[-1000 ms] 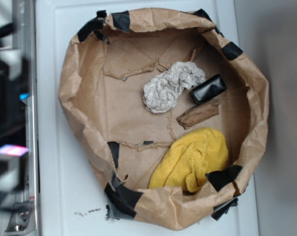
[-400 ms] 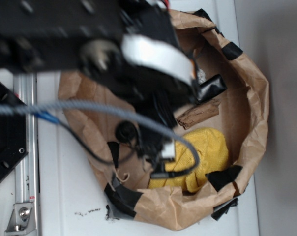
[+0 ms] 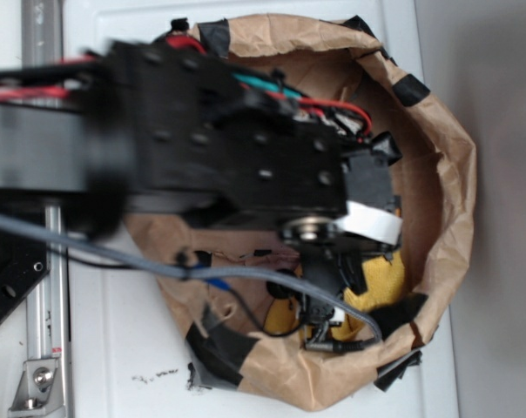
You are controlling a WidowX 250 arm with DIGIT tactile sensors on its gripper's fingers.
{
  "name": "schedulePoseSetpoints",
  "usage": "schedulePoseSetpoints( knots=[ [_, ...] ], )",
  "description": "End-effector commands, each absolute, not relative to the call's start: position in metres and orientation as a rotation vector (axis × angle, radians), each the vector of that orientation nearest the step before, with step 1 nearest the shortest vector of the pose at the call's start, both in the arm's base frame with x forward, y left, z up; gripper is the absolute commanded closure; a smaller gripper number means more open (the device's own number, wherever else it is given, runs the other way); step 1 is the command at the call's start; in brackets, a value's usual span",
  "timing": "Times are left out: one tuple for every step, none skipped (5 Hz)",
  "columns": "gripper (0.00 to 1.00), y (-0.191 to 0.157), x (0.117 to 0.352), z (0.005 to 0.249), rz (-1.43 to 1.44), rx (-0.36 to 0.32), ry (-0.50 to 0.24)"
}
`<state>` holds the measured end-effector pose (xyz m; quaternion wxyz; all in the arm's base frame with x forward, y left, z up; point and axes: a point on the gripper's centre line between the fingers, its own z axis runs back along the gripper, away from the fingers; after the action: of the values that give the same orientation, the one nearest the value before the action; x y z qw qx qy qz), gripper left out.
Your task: Grab the yellow cloth.
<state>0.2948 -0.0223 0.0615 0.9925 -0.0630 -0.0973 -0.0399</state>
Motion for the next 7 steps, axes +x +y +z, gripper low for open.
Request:
schedulePoseSetpoints(
  knots=[
    [0.0, -0.062, 0.327, 0.051, -0.381, -0.134, -0.382],
    [1.0, -0.078, 0.32, 0.051, -0.484, -0.081, -0.412],
    [1.0, -0.083, 0.318, 0.057, -0.532, -0.093, -0.409],
    [1.0, -0.074, 0.316, 0.068, -0.501, -0.101, -0.409],
    [1.0, -0.054, 0.315, 0.087, -0.303, 0.165, -0.285],
    [1.0, -0.029, 0.302, 0.119, -0.069, 0.264, -0.215],
    [1.0, -0.003, 0.284, 0.157, 0.183, 0.27, -0.201]
  ],
)
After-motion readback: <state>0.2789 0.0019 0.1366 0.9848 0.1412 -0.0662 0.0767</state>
